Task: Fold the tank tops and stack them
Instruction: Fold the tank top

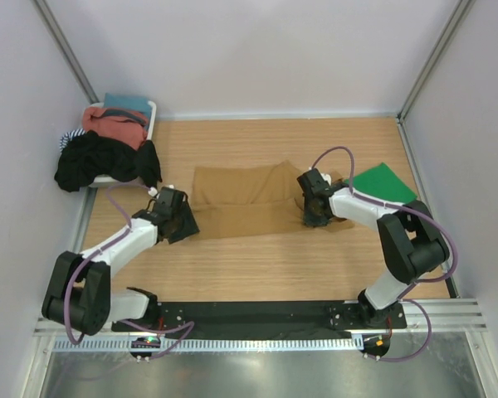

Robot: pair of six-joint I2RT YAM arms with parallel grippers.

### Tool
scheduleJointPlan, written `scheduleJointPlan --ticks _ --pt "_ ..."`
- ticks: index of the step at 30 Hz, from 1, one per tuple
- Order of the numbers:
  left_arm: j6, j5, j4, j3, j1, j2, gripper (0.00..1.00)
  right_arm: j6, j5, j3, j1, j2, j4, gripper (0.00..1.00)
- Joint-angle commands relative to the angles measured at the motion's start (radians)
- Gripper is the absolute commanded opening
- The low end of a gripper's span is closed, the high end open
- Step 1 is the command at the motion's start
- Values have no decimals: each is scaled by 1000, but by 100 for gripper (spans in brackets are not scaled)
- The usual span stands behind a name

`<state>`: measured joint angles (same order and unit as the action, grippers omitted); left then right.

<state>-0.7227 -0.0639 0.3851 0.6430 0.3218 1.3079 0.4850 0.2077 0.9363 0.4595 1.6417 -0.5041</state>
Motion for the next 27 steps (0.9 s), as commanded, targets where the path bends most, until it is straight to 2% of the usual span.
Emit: scheduleJointPlan --ticks 1,3,7,8,10,12,18,23,27 --pt "-14 -42 32 -19 17 -82 61 23 -4 -33 10 -42 -45 31" --pt "-14 -68 58 -2 17 -113 71 17 7 10 8 -54 -63 36" --pt "-14 -148 94 35 16 -186 73 -8 24 137 8 -48 -117 39" --pt "-23 -149 77 37 13 -205 75 -19 25 188 8 -48 -131 43" --pt "-26 -143 57 59 0 -202 75 -25 24 238 7 -34 -143 44" --pt "-18 -136 44 122 -7 -148 75 -36 16 306 7 -20 -136 47" --pt "26 -91 -26 325 -13 87 73 -55 -1 478 -8 85 -82 45" --pt "68 -140 -55 510 -33 269 72 -72 1 683 -47 268 -119 43" --pt "97 -148 -16 658 -61 410 70 -79 -2 777 -85 357 -117 48"
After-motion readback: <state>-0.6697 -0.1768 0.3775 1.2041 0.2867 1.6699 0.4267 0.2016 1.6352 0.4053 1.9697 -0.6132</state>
